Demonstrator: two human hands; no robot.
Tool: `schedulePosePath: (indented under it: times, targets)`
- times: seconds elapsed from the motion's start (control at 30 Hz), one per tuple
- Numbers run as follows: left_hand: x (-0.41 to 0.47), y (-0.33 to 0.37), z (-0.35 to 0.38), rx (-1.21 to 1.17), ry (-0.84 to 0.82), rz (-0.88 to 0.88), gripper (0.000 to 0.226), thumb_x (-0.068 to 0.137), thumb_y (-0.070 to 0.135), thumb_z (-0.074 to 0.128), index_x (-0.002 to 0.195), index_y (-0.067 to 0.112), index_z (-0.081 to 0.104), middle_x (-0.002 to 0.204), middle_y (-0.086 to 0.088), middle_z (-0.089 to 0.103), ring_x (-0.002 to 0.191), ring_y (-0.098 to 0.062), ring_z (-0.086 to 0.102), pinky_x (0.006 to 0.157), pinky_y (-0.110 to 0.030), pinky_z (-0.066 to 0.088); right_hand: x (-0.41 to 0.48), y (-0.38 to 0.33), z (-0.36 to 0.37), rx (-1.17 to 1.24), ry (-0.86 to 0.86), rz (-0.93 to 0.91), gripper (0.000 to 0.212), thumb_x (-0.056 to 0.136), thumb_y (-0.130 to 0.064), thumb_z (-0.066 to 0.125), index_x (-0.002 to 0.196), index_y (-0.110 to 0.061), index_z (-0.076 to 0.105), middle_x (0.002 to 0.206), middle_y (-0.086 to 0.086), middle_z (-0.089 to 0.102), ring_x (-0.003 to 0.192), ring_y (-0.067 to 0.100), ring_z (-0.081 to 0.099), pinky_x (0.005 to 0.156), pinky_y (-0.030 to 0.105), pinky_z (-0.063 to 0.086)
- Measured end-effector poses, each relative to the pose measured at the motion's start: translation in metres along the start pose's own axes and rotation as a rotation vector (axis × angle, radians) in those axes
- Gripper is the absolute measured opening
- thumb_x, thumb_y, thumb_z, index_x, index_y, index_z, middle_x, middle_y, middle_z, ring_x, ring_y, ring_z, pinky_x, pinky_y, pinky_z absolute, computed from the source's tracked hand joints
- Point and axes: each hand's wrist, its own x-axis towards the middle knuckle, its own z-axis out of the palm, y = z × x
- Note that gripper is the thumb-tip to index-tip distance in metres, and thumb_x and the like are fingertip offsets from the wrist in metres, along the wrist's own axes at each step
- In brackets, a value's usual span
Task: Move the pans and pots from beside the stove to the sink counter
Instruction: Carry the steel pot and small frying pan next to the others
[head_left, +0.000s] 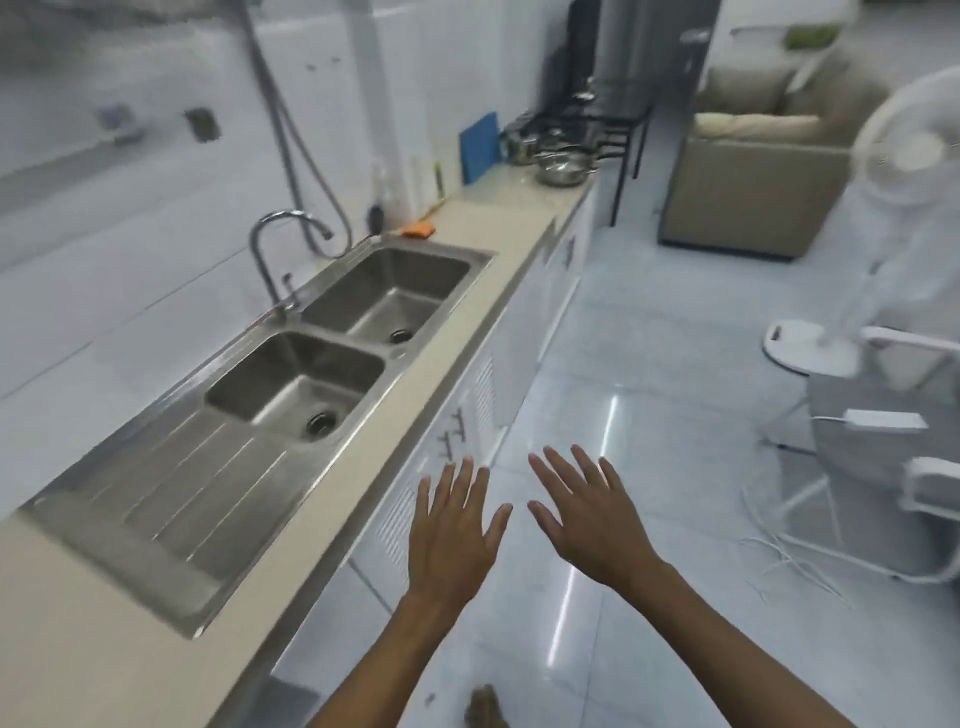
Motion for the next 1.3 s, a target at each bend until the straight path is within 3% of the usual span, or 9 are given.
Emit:
schedulePosePath:
  times: [0.13,0.27,0.53,0.7,0.8,0.97,1.17,1.3]
  targets:
    - [0.100,0.033,0.018,-0.017,0.003,0.075,0.078,0.099,0.067,0.017,0.151,0.020,0.049,0.161,-0.006,0.039,0.152,-0.028,0.032,0.124,-0.050,0.010,0.050,0.067,-0.008,-0.002,0.011,0.129,0.062,0.101,-0.057,0.035,0.155,-0.027,0.037,0.160,0.000,0.040,0.148,0.032,0.035,0.118,0.053,0.026]
    - [0.210,0.055,0.041,-0.024,0.035,0.135,0.078,0.100,0.067,0.017,0.143,0.017,0.059,0.153,-0.009,0.052,0.144,-0.031,0.046,0.119,-0.057,0.027,0.129,0.137,-0.011,-0.014,0.010,0.179,0.064,0.101,-0.058,0.025,0.155,-0.027,0.038,0.159,0.000,0.041,0.148,0.032,0.035,0.118,0.054,0.029]
    - [0.431,0.105,0.078,-0.032,-0.008,0.164,0.079,0.098,0.070,0.018,0.157,0.022,0.039,0.166,-0.003,0.030,0.155,-0.025,0.022,0.127,-0.050,0.005,0.287,0.268,-0.026,0.015,0.007,0.262,0.065,0.101,-0.057,0.022,0.157,-0.027,0.033,0.162,-0.002,0.036,0.151,0.029,0.028,0.121,0.051,0.025]
    - [0.560,0.143,0.113,-0.022,-0.020,0.211,0.076,0.099,0.069,0.022,0.157,0.023,0.037,0.166,-0.002,0.029,0.156,-0.023,0.021,0.126,-0.047,-0.001,0.369,0.368,-0.016,0.058,0.013,0.307,0.062,0.103,-0.056,0.022,0.159,-0.029,0.025,0.165,-0.005,0.030,0.153,0.024,0.023,0.122,0.045,0.022]
    - [0.639,0.164,0.140,-0.016,0.011,0.217,0.082,0.097,0.072,0.013,0.156,0.021,0.039,0.166,-0.003,0.031,0.155,-0.024,0.023,0.127,-0.050,0.006,0.428,0.433,-0.006,0.094,0.030,0.290,0.062,0.104,-0.056,0.022,0.159,-0.029,0.024,0.165,-0.006,0.029,0.153,0.022,0.021,0.123,0.044,0.022]
    - [0.773,0.206,0.175,0.002,-0.033,0.143,0.087,0.092,0.074,0.003,0.160,0.025,0.027,0.170,0.001,0.019,0.158,-0.019,0.011,0.128,-0.047,-0.002,0.536,0.541,0.000,0.136,0.014,0.247,0.060,0.105,-0.054,0.023,0.159,-0.029,0.024,0.165,-0.006,0.029,0.154,0.020,0.020,0.123,0.042,0.019]
    - [0.934,0.259,0.189,-0.023,-0.008,0.064,0.076,0.099,0.067,0.021,0.157,0.020,0.037,0.167,-0.002,0.031,0.157,-0.021,0.021,0.126,-0.044,-0.003,0.671,0.660,-0.018,0.077,-0.042,0.147,0.058,0.105,-0.049,0.031,0.156,-0.023,0.035,0.161,0.000,0.039,0.150,0.027,0.032,0.120,0.046,0.030]
    - [1.029,0.277,0.200,-0.043,-0.003,0.025,0.080,0.097,0.068,0.013,0.159,0.021,0.033,0.168,-0.001,0.026,0.157,-0.019,0.017,0.128,-0.046,0.003,0.758,0.720,-0.013,0.066,-0.044,0.112,0.057,0.105,-0.049,0.034,0.154,-0.021,0.041,0.158,0.001,0.044,0.147,0.028,0.037,0.118,0.047,0.033]
